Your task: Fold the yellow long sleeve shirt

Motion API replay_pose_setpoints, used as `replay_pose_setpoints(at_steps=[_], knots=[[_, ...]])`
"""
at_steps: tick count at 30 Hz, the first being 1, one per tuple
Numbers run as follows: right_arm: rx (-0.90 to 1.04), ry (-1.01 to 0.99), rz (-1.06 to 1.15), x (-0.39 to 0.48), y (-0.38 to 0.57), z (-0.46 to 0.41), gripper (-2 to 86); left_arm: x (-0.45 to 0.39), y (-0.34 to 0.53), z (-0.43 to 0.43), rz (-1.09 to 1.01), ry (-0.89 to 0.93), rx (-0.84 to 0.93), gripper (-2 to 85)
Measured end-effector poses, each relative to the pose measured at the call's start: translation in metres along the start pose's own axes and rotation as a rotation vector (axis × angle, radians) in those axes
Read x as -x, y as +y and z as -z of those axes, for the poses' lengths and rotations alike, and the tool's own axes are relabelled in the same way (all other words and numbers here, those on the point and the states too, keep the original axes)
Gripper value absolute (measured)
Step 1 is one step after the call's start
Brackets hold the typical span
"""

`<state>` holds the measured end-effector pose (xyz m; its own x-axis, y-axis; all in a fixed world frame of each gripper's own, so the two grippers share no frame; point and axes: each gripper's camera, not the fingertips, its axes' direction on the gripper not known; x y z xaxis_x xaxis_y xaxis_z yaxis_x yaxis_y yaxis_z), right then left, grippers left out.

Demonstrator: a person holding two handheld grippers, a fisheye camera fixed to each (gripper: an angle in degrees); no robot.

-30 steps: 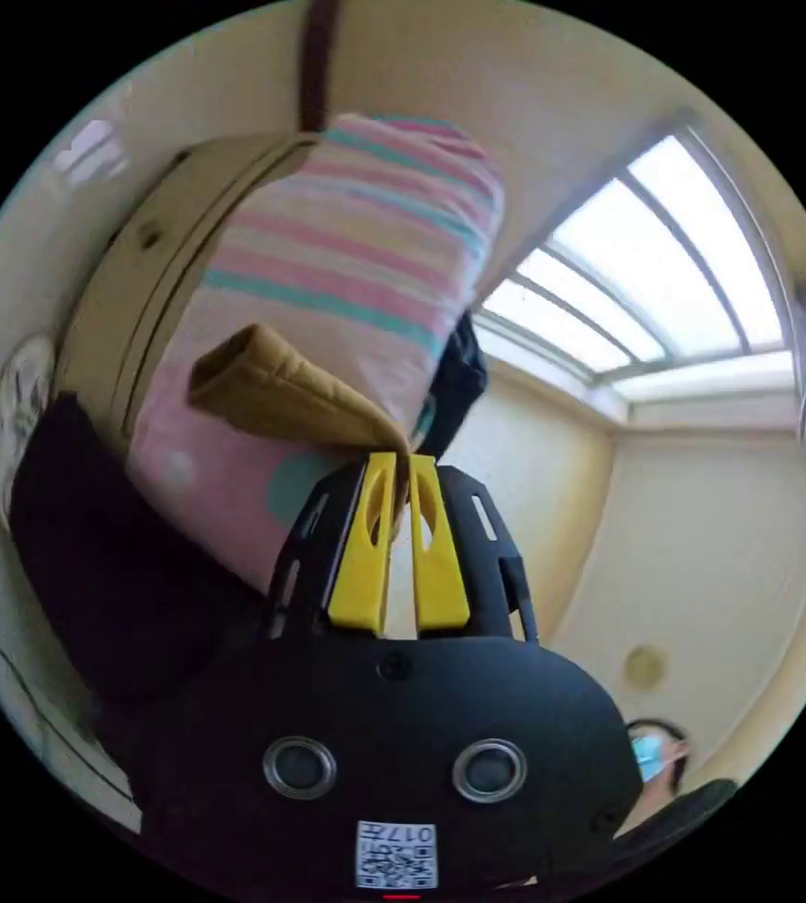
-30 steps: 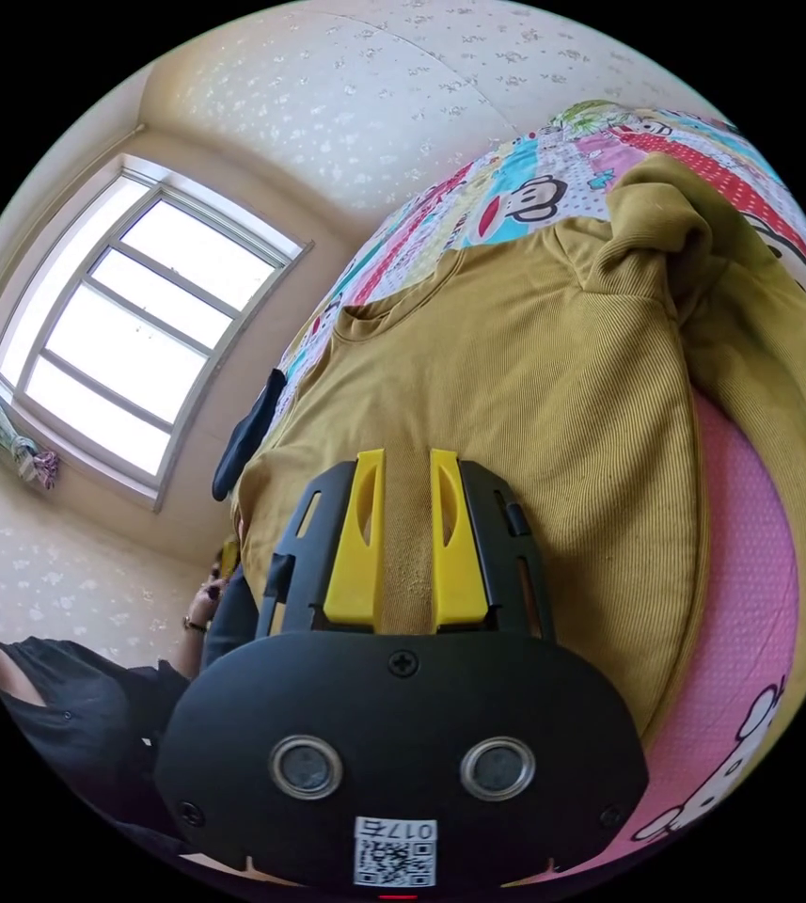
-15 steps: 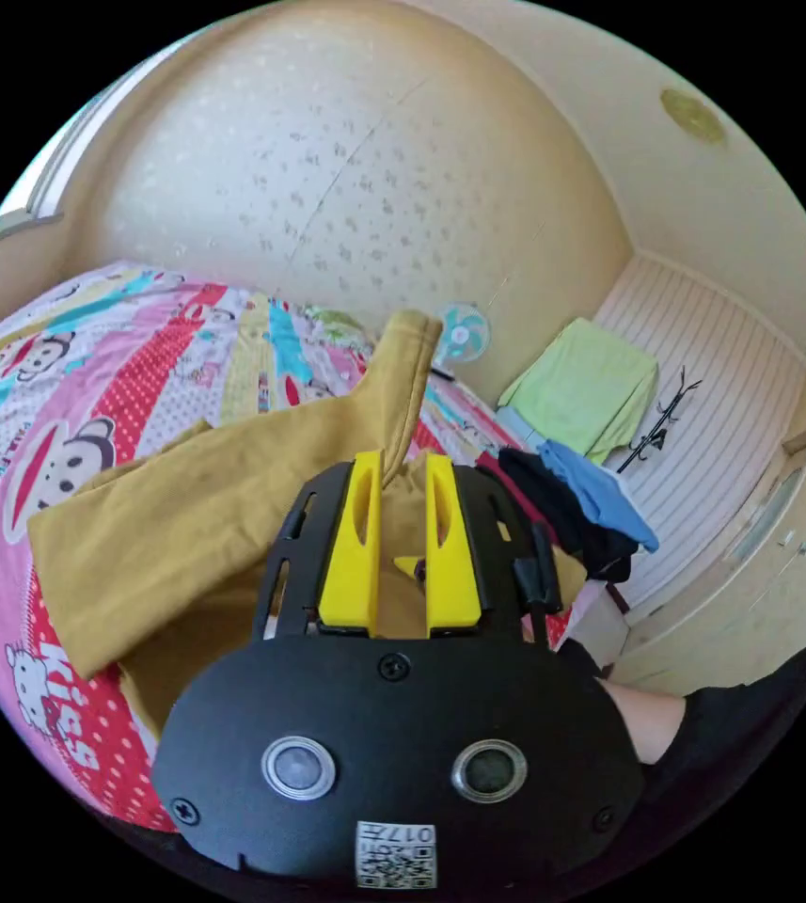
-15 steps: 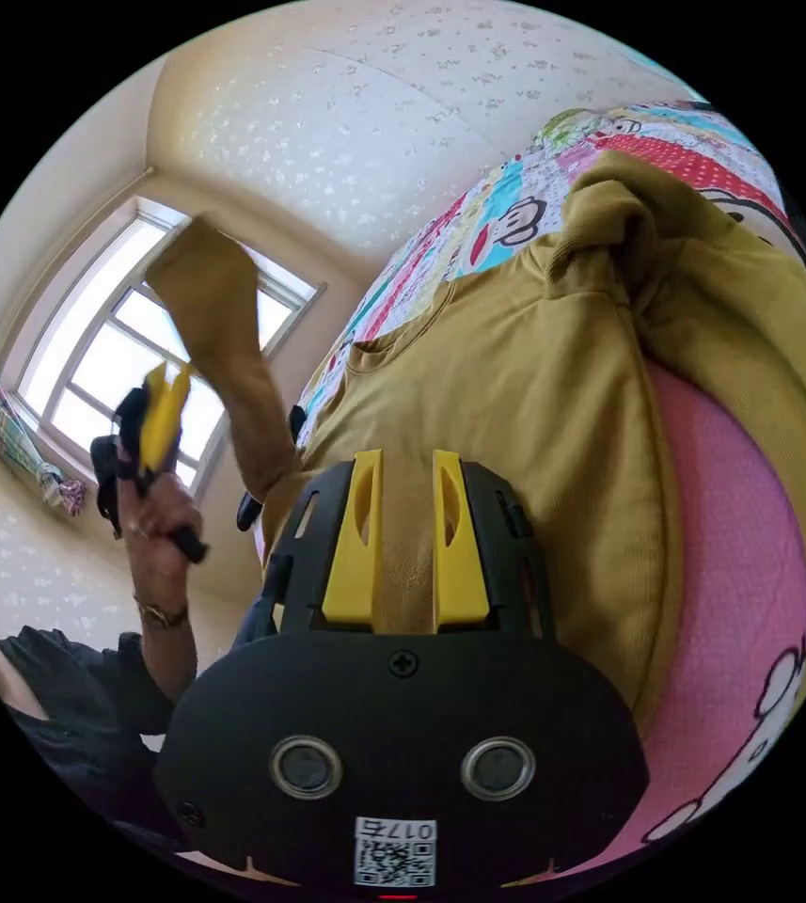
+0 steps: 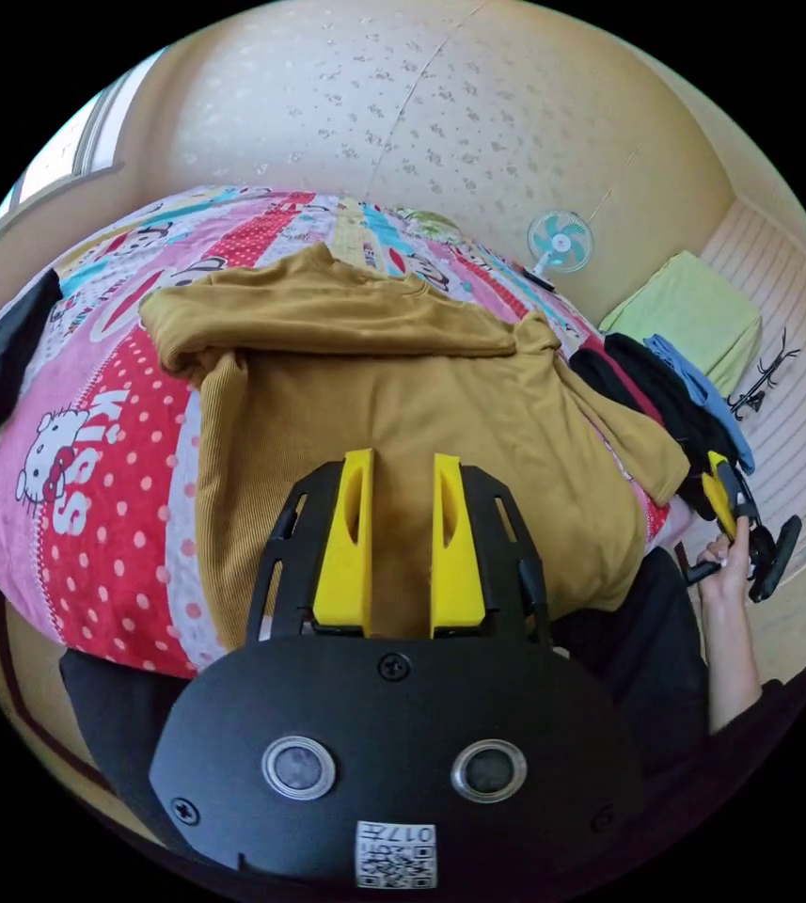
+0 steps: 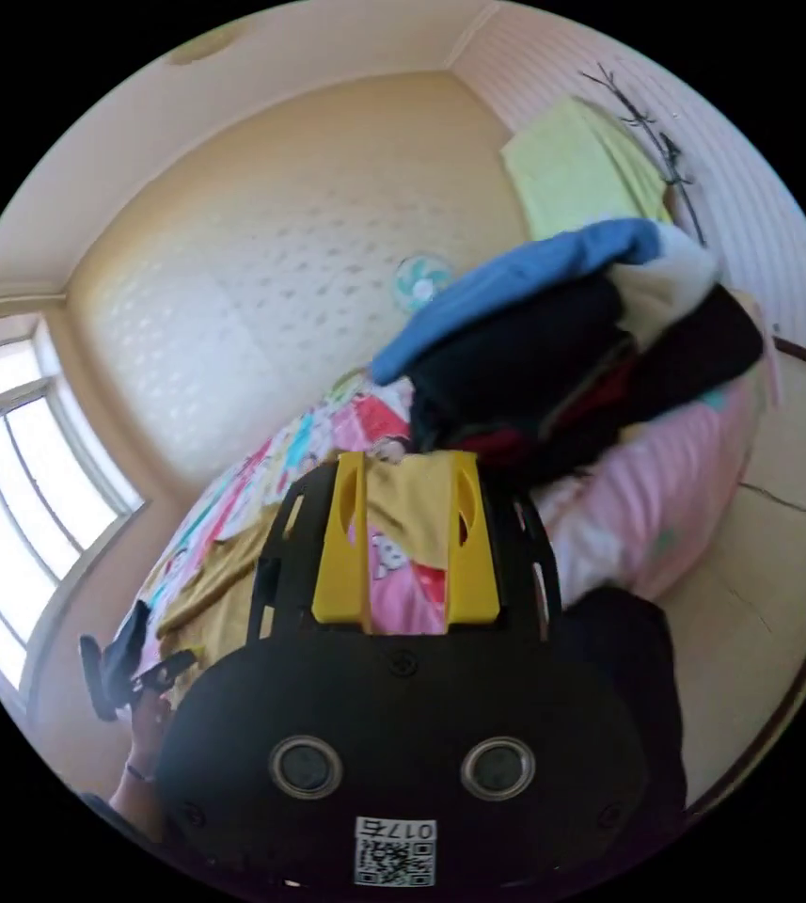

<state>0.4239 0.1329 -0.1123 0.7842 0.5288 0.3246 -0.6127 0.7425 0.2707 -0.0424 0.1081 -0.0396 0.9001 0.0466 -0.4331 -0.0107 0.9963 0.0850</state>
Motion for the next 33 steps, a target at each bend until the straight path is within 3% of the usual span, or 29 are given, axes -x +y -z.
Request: replay_pose_setpoints(at_steps=[3,5,10,15,18,22,28,30,33], knots=[[0.275,-0.135,-0.124,-0.024,0.000,-0.046,14.3,-0.003,-0.010,-0.010,0.035,0.014,0.003,8.3],[0.228,-0.089,-0.172,-0.031,0.002,-0.046,12.4,-0.007,-0.019,-0.016,0.025,0.026,0.024,8.8],[0.064,-0.332,-0.147,-0.020,-0.022,0.025,3.9,-0.006,-0.020,-0.021,0.022,0.059,-0.006,8.7],[-0.155,-0.284,0.184,0.081,-0.104,0.114,2.6,-0.002,-0.034,-0.028,0.046,0.080,0.023,8.6],[-0.248,-0.213,0.308,0.147,-0.146,0.114,2.1,0.002,-0.041,-0.031,0.058,0.106,0.037,8.9],[-0.215,-0.412,0.446,0.248,-0.189,0.076,2.0,0.010,-0.047,-0.030,0.058,0.145,0.047,9.2],[0.049,-0.785,0.830,0.466,-0.133,-0.023,2.0,0.025,-0.052,-0.023,0.064,0.203,0.054,9.6],[0.300,-0.995,0.942,0.528,-0.070,-0.078,2.3,0.029,-0.053,-0.017,0.067,0.207,0.043,10.0],[0.635,-1.086,0.980,0.559,0.003,-0.148,3.4,0.038,-0.053,0.005,0.055,0.159,-0.026,11.1]])
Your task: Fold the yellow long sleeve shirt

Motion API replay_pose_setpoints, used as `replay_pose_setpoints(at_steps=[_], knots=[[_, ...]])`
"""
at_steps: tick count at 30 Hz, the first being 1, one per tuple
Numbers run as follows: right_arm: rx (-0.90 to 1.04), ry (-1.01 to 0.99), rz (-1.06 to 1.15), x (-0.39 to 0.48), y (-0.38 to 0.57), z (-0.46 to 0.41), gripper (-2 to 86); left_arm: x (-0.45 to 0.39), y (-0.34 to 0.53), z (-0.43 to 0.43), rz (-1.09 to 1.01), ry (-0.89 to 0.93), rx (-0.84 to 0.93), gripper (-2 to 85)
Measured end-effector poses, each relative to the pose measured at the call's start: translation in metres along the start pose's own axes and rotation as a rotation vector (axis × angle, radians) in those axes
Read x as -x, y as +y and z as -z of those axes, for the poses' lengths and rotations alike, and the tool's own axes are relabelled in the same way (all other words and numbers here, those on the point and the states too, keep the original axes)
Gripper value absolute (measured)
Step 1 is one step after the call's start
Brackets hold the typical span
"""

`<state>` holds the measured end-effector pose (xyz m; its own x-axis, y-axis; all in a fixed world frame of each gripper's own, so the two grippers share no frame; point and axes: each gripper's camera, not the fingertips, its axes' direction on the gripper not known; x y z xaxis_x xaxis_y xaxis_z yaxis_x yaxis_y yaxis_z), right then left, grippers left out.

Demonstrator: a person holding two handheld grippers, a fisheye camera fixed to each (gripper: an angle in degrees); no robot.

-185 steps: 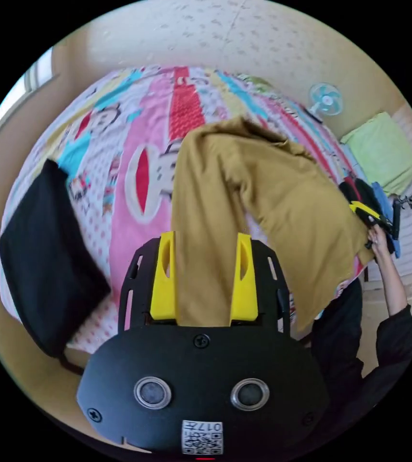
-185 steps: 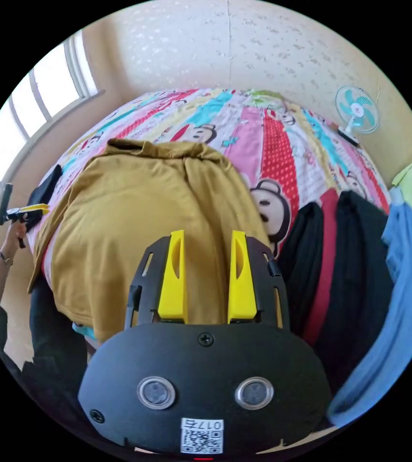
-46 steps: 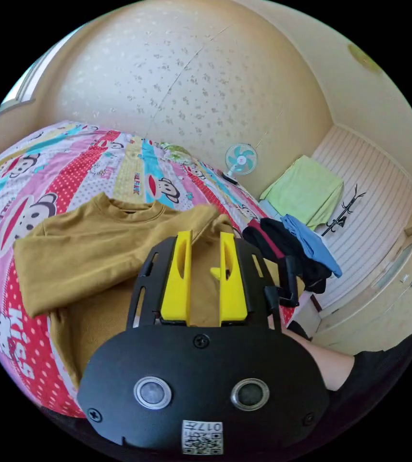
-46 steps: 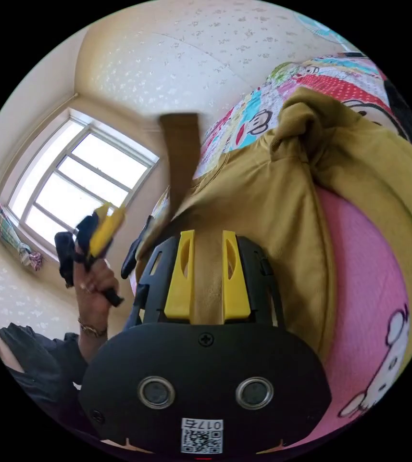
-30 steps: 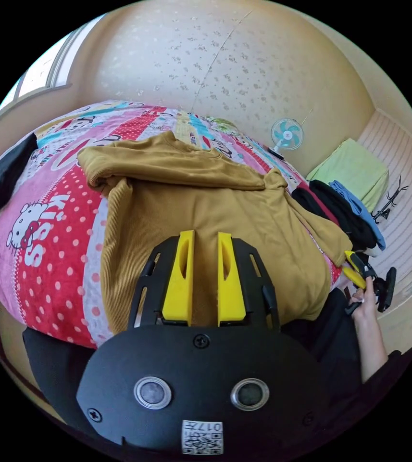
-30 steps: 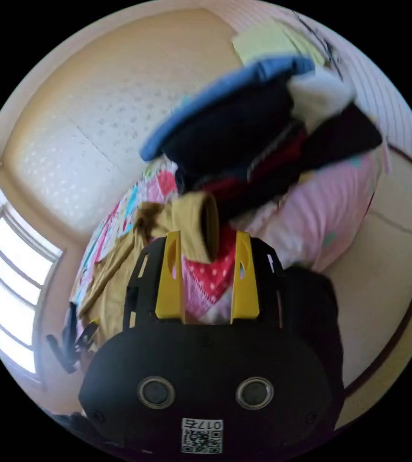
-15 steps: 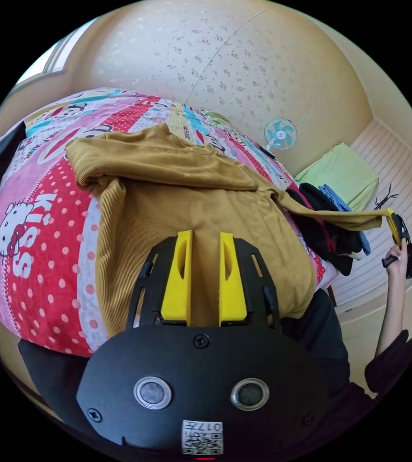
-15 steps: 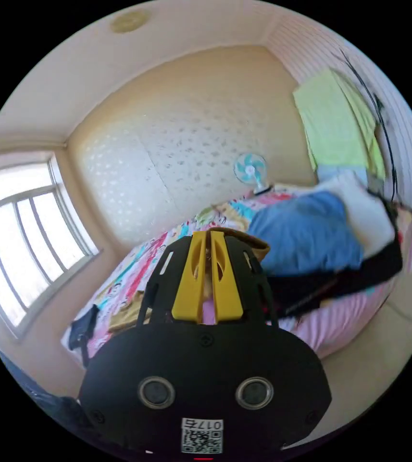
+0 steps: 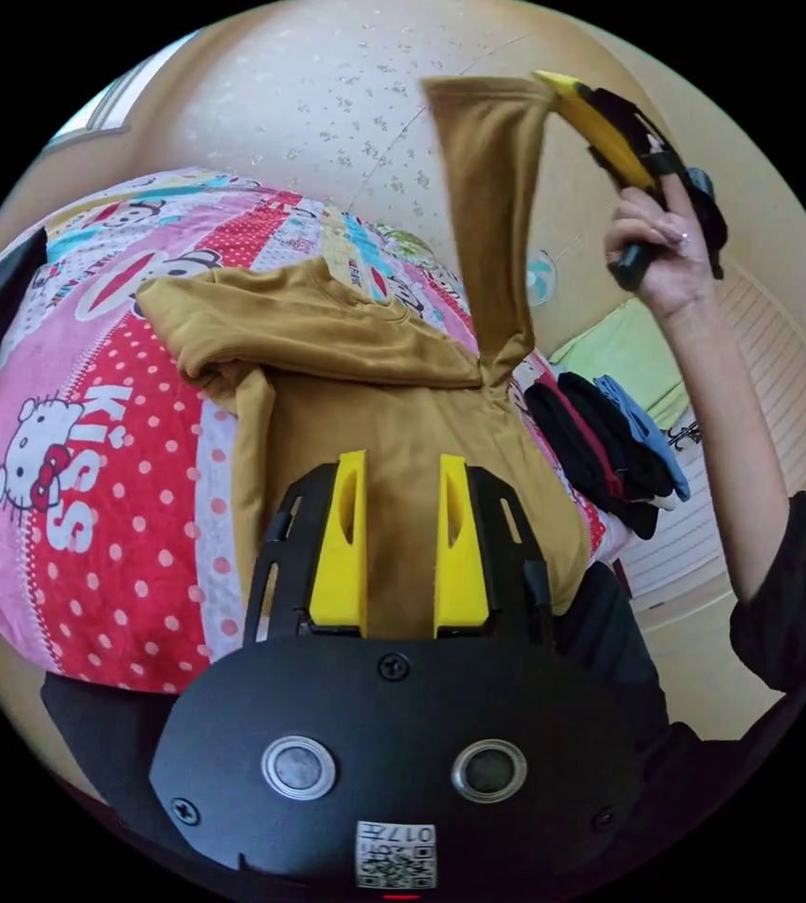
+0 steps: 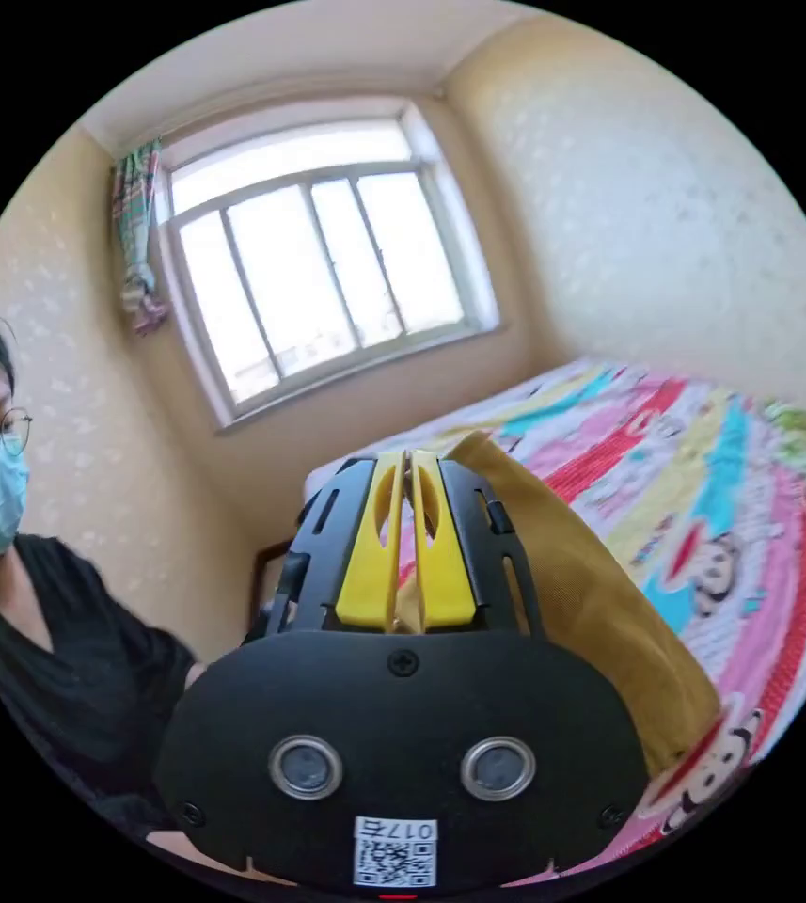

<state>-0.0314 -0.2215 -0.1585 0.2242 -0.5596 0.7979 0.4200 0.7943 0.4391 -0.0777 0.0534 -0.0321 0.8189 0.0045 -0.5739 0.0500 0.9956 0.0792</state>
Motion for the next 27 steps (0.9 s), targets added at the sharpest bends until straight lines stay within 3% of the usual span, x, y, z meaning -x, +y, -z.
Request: replay_pose_setpoints(at_steps=[5,7,9,11,14,17,20,24,27], knots=[[-0.030,0.071,-0.200,-0.044,0.055,-0.014,8.3,0.015,0.009,0.059,-0.005,-0.287,-0.225,12.4],[-0.058,0.109,-0.275,-0.056,0.081,0.005,9.3,0.024,0.007,0.062,-0.002,-0.314,-0.215,12.5],[-0.100,0.206,-0.360,-0.063,0.117,0.039,10.0,0.038,0.000,0.050,0.009,-0.252,-0.124,12.5],[-0.113,0.301,-0.420,-0.065,0.144,0.063,10.5,0.054,-0.011,0.017,0.032,-0.154,0.073,10.9],[-0.109,0.419,-0.529,-0.064,0.184,0.095,11.2,0.053,-0.018,0.026,-0.062,-0.146,0.070,3.1],[-0.136,0.493,-0.586,-0.054,0.217,0.118,11.6,0.085,-0.014,0.069,0.092,-0.050,-0.026,2.3],[-0.089,0.565,-0.644,-0.050,0.245,0.123,12.0,0.111,0.000,0.069,0.214,-0.018,0.035,3.3],[0.118,0.563,-0.744,-0.059,0.288,0.098,12.6,0.107,0.014,0.078,0.258,0.024,0.036,7.0],[0.062,0.604,-0.718,-0.034,0.309,0.093,9.4,0.087,0.027,0.077,0.202,0.000,0.105,10.3]])
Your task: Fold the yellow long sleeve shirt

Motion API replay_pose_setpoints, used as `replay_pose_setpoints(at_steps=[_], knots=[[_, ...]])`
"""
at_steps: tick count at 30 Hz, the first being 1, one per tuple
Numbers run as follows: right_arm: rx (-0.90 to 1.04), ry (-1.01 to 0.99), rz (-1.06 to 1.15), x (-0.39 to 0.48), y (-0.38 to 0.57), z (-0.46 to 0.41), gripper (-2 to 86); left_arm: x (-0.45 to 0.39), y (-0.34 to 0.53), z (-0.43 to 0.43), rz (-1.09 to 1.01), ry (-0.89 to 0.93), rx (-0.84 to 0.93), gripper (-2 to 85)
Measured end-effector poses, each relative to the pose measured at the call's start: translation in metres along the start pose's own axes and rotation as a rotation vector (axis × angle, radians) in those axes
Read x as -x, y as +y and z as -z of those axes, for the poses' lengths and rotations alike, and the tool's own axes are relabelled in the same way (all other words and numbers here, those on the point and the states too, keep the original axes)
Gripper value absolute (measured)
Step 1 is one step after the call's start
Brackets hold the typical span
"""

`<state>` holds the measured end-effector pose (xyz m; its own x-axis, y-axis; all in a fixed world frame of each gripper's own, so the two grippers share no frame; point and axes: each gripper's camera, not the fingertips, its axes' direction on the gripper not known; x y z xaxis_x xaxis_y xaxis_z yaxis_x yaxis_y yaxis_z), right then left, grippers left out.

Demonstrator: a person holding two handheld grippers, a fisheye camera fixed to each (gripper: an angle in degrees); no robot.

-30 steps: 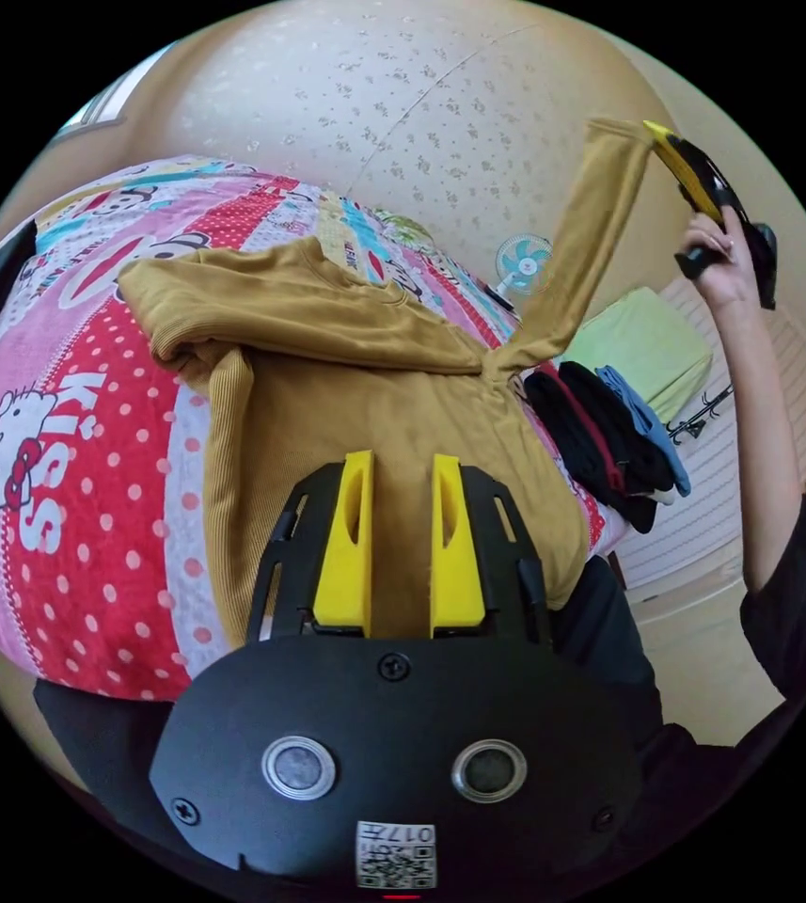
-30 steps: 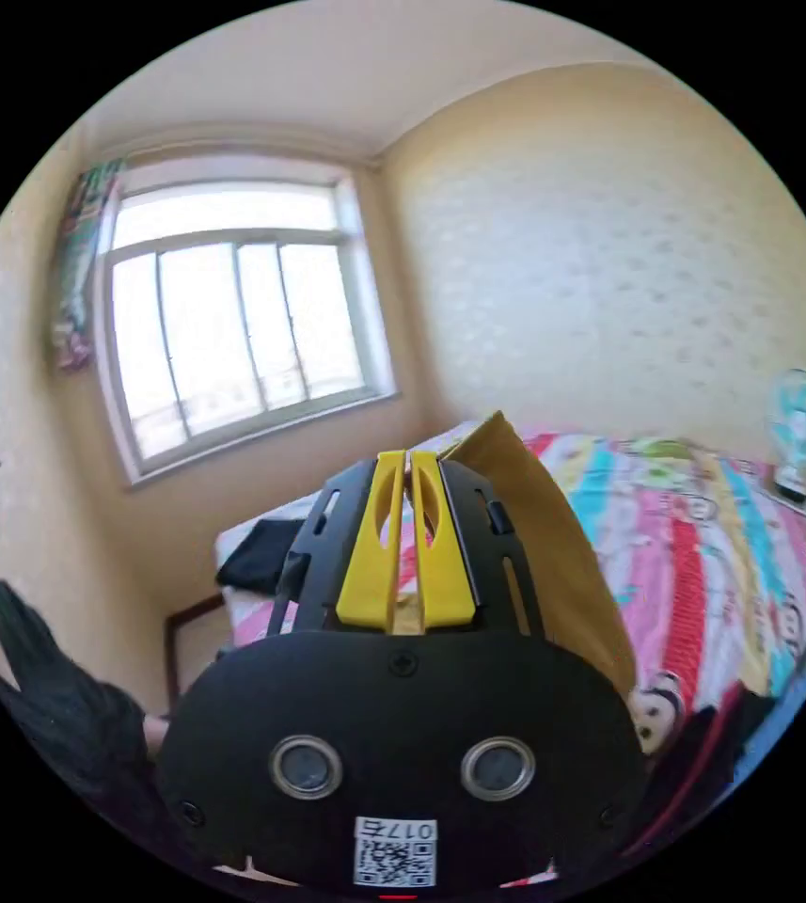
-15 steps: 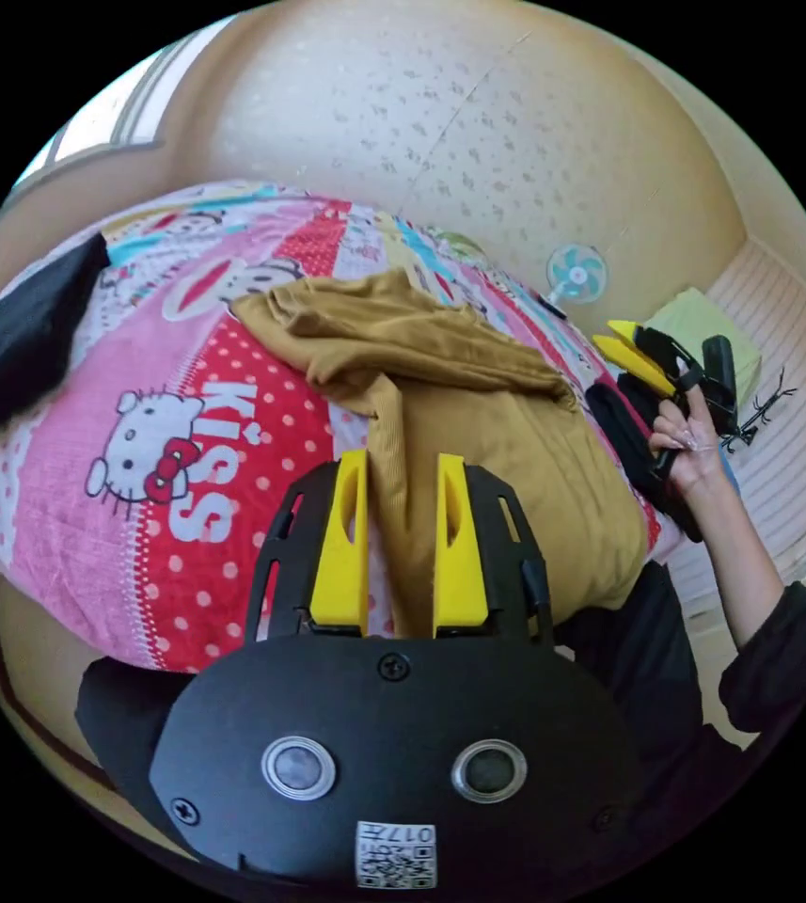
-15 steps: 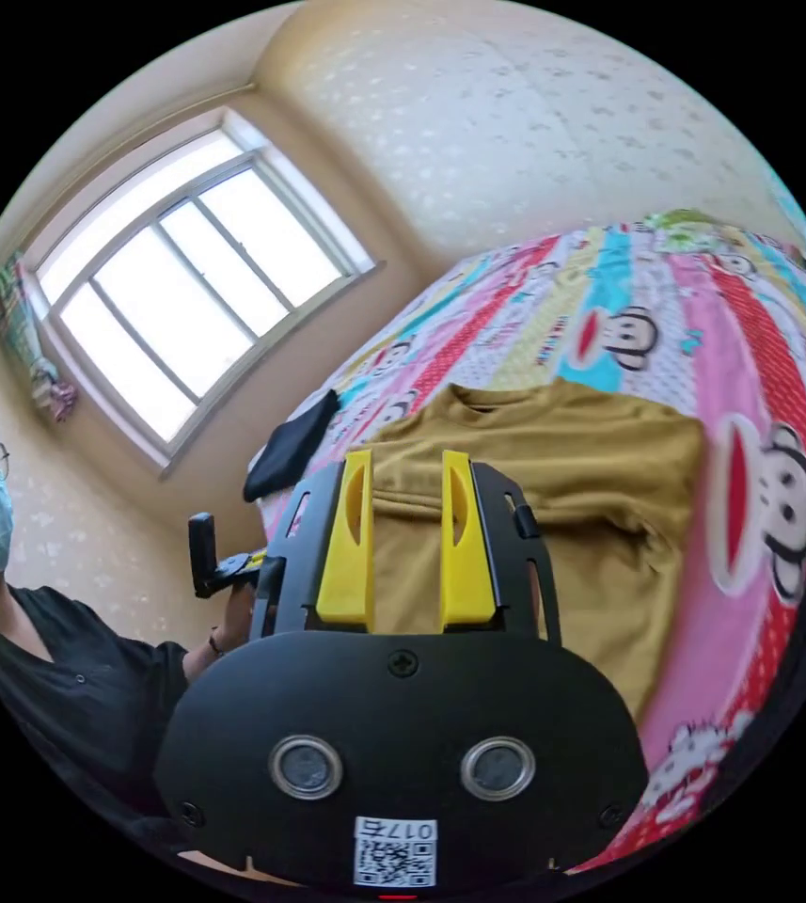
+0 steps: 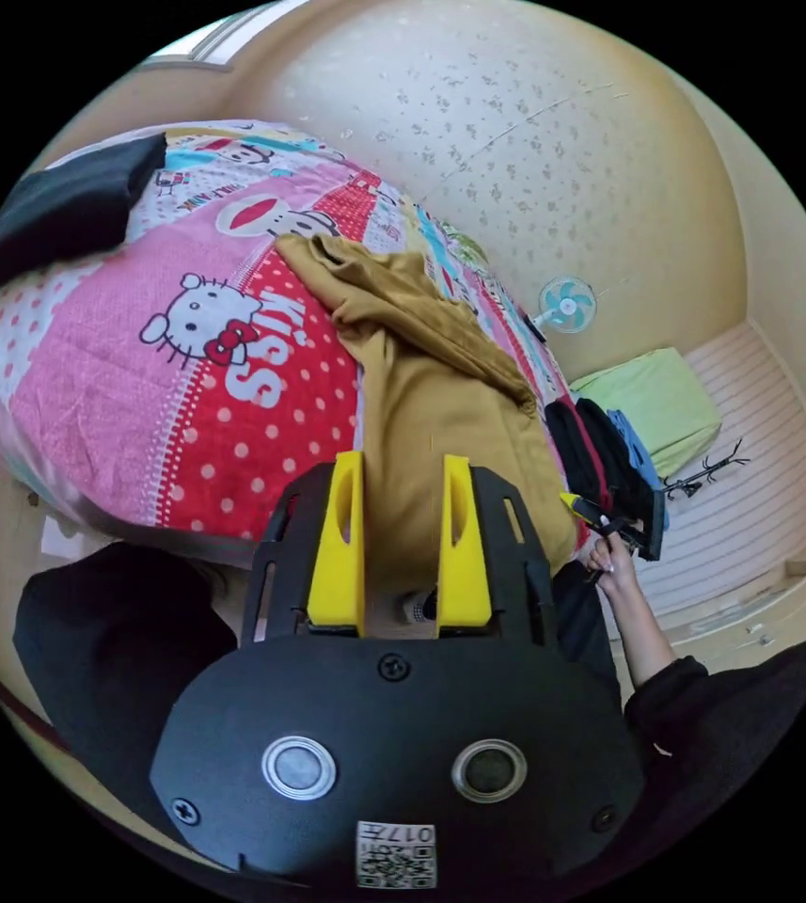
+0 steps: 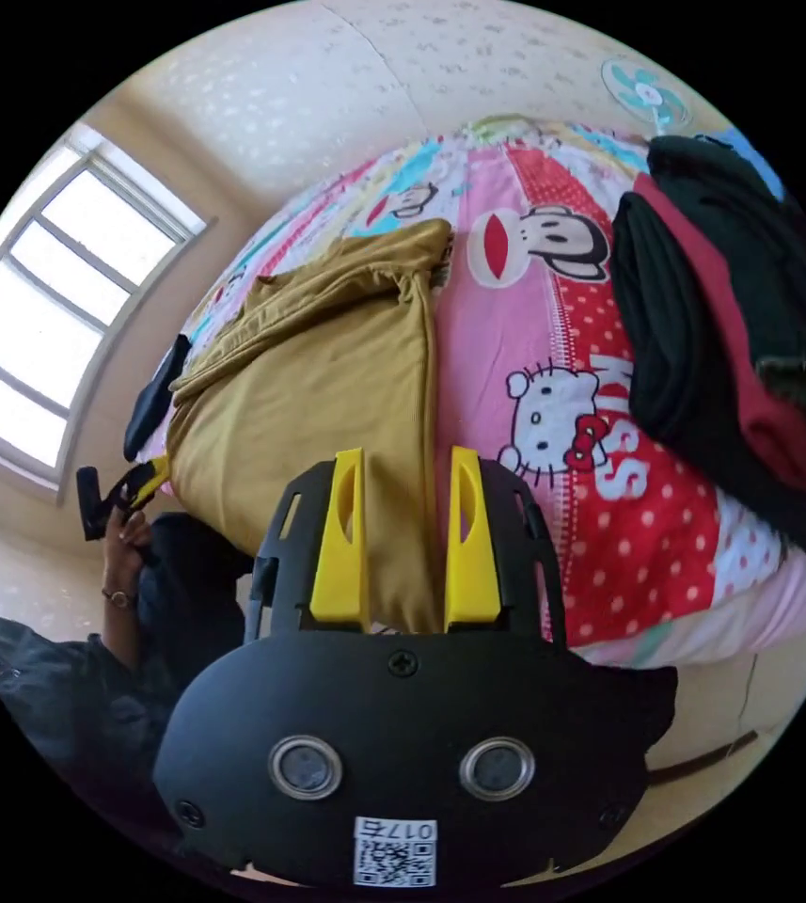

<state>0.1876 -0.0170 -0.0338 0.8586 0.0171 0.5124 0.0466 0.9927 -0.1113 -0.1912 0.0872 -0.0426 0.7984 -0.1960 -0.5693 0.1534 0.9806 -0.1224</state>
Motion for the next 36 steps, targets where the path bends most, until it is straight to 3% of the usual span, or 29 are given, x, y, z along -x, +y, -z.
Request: replay_pose_setpoints(at_steps=[2,5,10,13,16,18,22,25,27,30,36], knots=[[-0.007,-0.085,-0.038,0.002,0.015,-0.001,5.5,-0.014,0.018,-0.008,-0.034,-0.096,0.033,7.6],[-0.054,-0.237,-0.077,0.010,0.025,0.013,4.1,-0.026,0.017,0.009,-0.052,-0.101,0.064,3.9],[-0.148,-0.237,-0.010,0.023,-0.027,0.073,3.7,-0.050,-0.051,0.075,-0.159,-0.087,-0.033,3.2],[-0.198,-0.243,0.083,0.024,-0.082,0.088,4.2,-0.056,-0.116,0.081,-0.220,-0.203,-0.061,3.7],[-0.122,-0.173,-0.061,0.000,-0.116,0.071,6.8,-0.038,-0.155,0.065,-0.200,-0.263,-0.042,7.0],[-0.119,-0.273,-0.135,-0.020,-0.104,0.065,11.4,-0.019,-0.155,0.058,-0.117,-0.275,0.023,10.7],[-0.152,-0.269,-0.112,-0.040,-0.052,0.056,12.4,0.010,-0.084,0.060,-0.076,-0.198,0.005,13.8],[-0.011,-0.184,-0.152,-0.060,-0.012,0.016,12.2,0.028,-0.034,0.048,-0.029,-0.132,0.074,13.9],[-0.130,-0.198,-0.159,-0.066,0.022,0.022,9.3,0.034,-0.010,0.051,0.011,-0.059,0.004,11.9],[-0.129,-0.341,-0.164,-0.070,0.038,0.034,5.1,0.035,0.006,0.048,-0.002,0.044,0.086,4.0],[-0.238,-0.678,0.080,-0.056,0.072,0.140,3.1,0.035,0.014,0.145,-0.119,0.406,-0.019,2.5]])
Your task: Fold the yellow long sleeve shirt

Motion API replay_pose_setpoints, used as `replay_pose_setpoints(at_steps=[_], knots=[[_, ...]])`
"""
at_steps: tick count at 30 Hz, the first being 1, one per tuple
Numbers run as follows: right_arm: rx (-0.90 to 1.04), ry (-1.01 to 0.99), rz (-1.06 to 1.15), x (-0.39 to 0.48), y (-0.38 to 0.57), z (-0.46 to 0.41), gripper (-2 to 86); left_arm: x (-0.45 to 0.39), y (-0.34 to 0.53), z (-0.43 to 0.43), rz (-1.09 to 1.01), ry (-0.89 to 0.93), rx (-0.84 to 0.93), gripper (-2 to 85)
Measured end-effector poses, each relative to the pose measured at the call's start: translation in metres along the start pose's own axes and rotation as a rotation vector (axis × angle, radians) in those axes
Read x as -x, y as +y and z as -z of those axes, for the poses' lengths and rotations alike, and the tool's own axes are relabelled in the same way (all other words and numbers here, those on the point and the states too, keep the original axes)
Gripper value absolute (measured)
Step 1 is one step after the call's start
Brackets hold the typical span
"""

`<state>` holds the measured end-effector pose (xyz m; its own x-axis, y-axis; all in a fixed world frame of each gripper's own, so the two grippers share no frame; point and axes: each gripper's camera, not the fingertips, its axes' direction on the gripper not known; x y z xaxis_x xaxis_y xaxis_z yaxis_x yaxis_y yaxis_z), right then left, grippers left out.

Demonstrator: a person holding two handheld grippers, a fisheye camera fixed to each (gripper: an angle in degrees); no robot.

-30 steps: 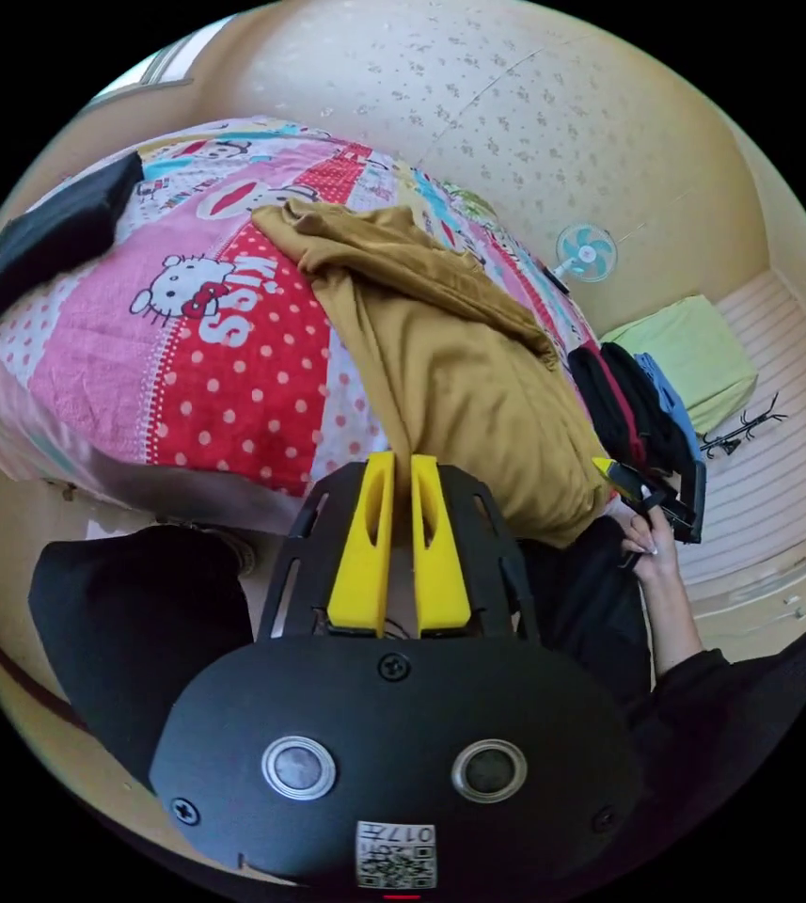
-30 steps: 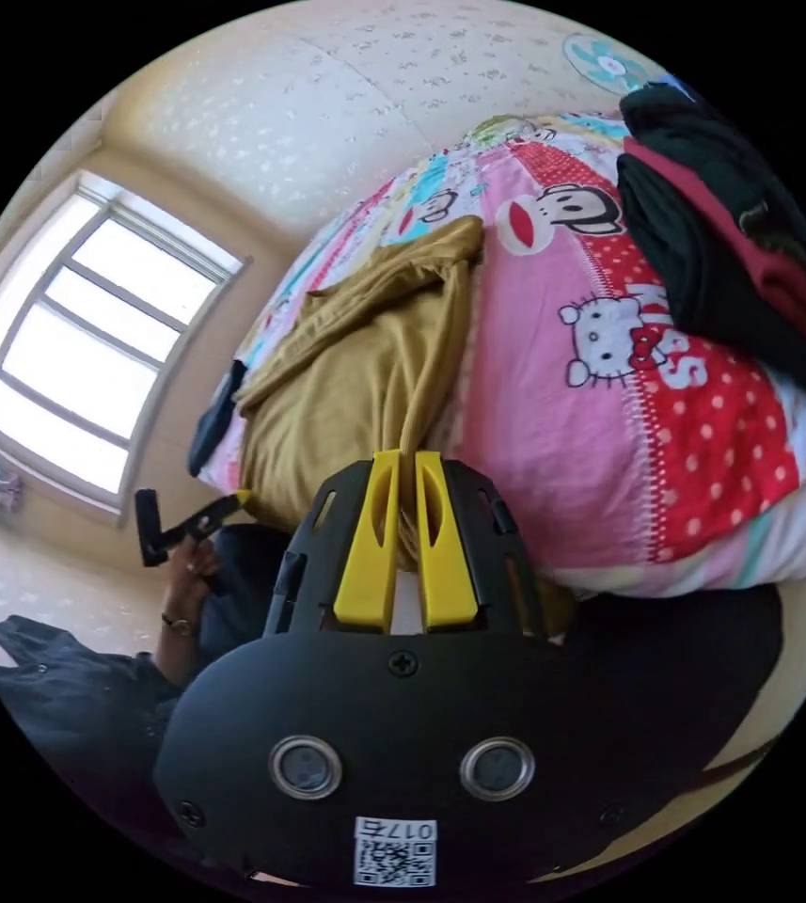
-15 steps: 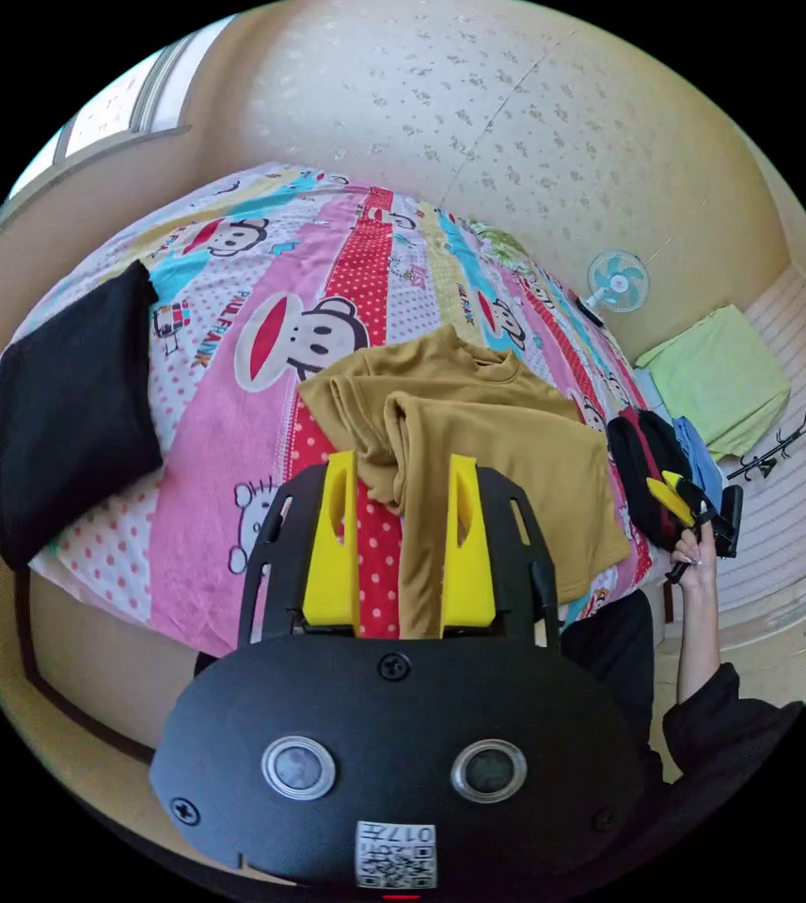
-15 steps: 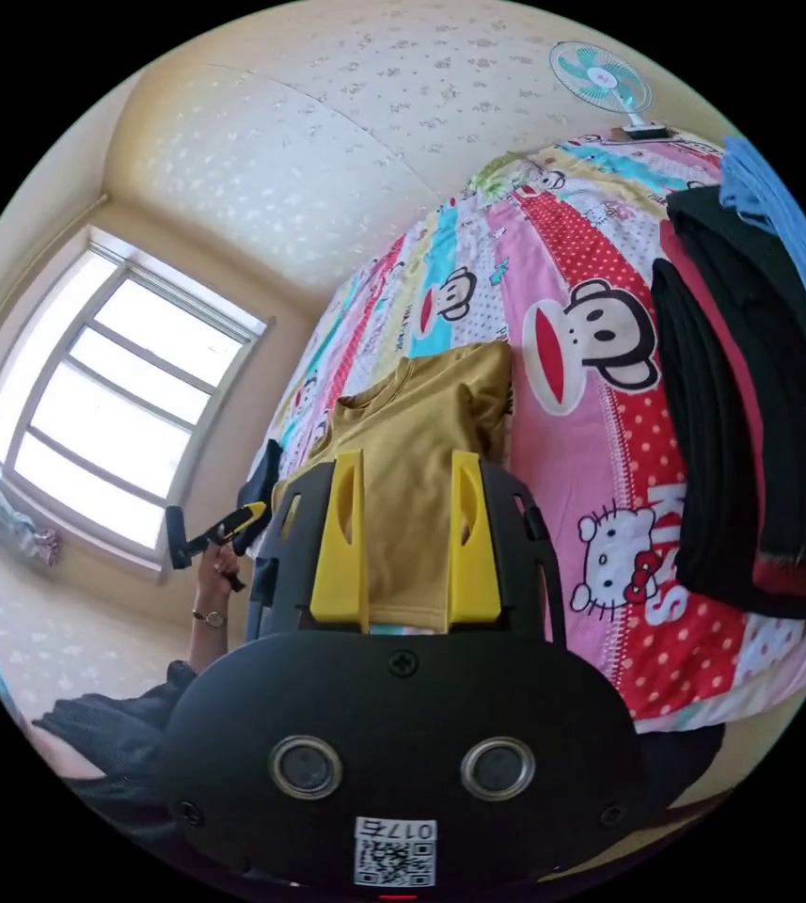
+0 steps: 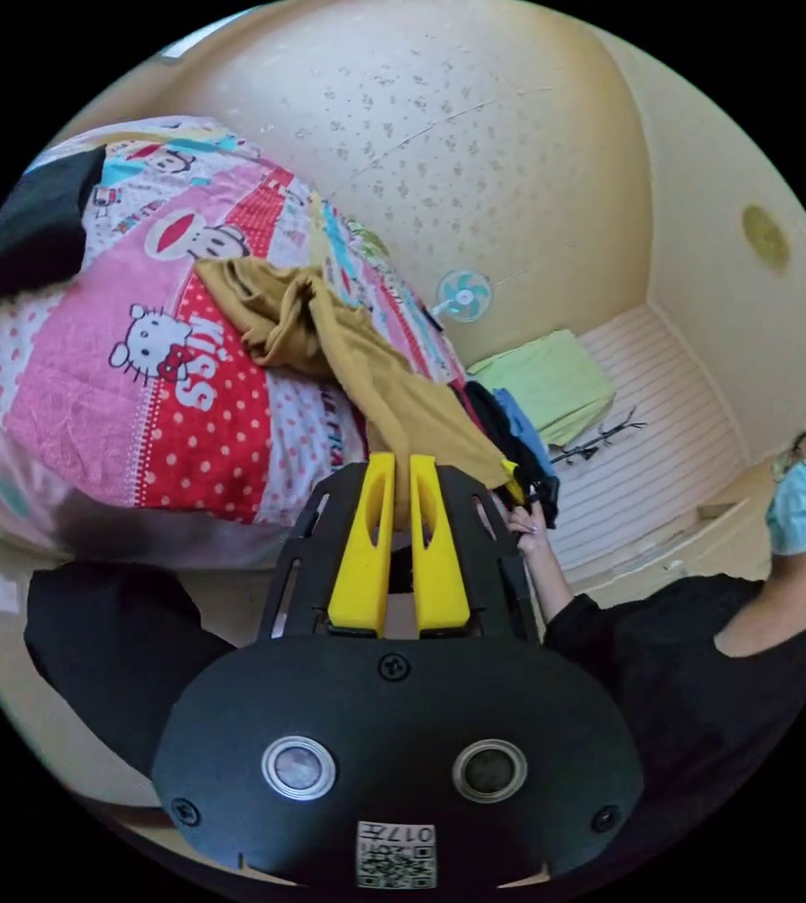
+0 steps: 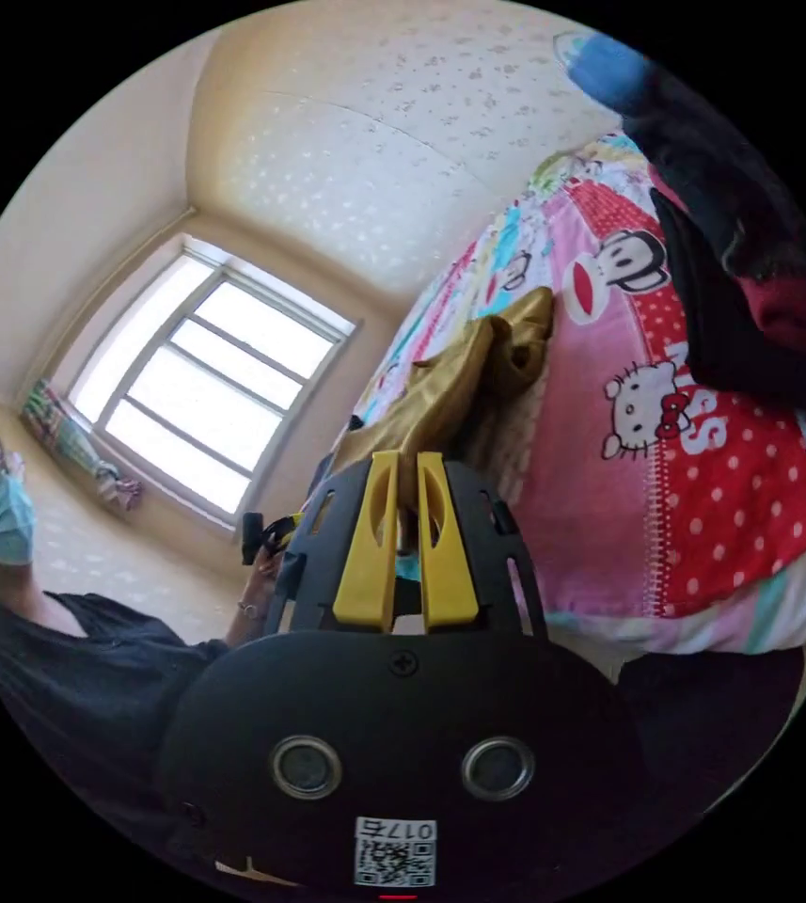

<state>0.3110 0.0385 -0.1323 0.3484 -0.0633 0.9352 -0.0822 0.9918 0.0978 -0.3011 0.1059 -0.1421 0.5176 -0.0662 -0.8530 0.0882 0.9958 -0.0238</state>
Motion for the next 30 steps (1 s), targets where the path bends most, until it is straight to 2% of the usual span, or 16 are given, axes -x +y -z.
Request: replay_pose_setpoints(at_steps=[2,7,9,12,15,20,24,26,27,28,30], knots=[[0.009,-0.020,0.058,0.027,0.011,0.025,3.0,-0.025,0.009,0.038,-0.082,0.020,-0.016,2.0],[0.137,0.003,0.010,0.065,0.063,0.059,2.8,-0.054,0.047,0.069,-0.073,0.014,0.087,1.8],[0.121,-0.079,0.063,0.091,0.085,0.074,2.8,-0.066,0.062,0.071,-0.076,0.050,0.112,1.9],[0.050,-0.148,0.140,0.114,0.084,0.089,2.9,-0.084,0.071,0.087,-0.095,0.061,0.032,2.3],[0.046,0.003,0.180,0.113,0.047,0.080,3.1,-0.090,0.050,0.101,-0.117,-0.038,-0.085,2.5],[0.010,0.183,0.216,0.092,-0.064,0.018,3.7,-0.065,-0.067,0.066,-0.109,-0.205,-0.150,2.9],[0.067,0.476,0.049,0.047,-0.158,-0.067,6.0,-0.029,-0.154,0.016,-0.075,-0.429,-0.149,4.3],[0.147,0.592,-0.030,0.029,-0.170,-0.097,8.6,0.003,-0.177,-0.012,0.046,-0.463,-0.094,8.4],[0.172,0.587,-0.037,0.028,-0.164,-0.108,10.6,0.008,-0.177,-0.016,0.072,-0.452,-0.087,10.1],[0.167,0.571,-0.017,0.031,-0.158,-0.112,10.8,0.013,-0.169,-0.018,0.098,-0.424,-0.092,13.4],[0.172,0.582,0.101,0.044,-0.120,-0.127,11.1,0.014,-0.146,-0.017,0.098,-0.420,-0.121,14.7]])
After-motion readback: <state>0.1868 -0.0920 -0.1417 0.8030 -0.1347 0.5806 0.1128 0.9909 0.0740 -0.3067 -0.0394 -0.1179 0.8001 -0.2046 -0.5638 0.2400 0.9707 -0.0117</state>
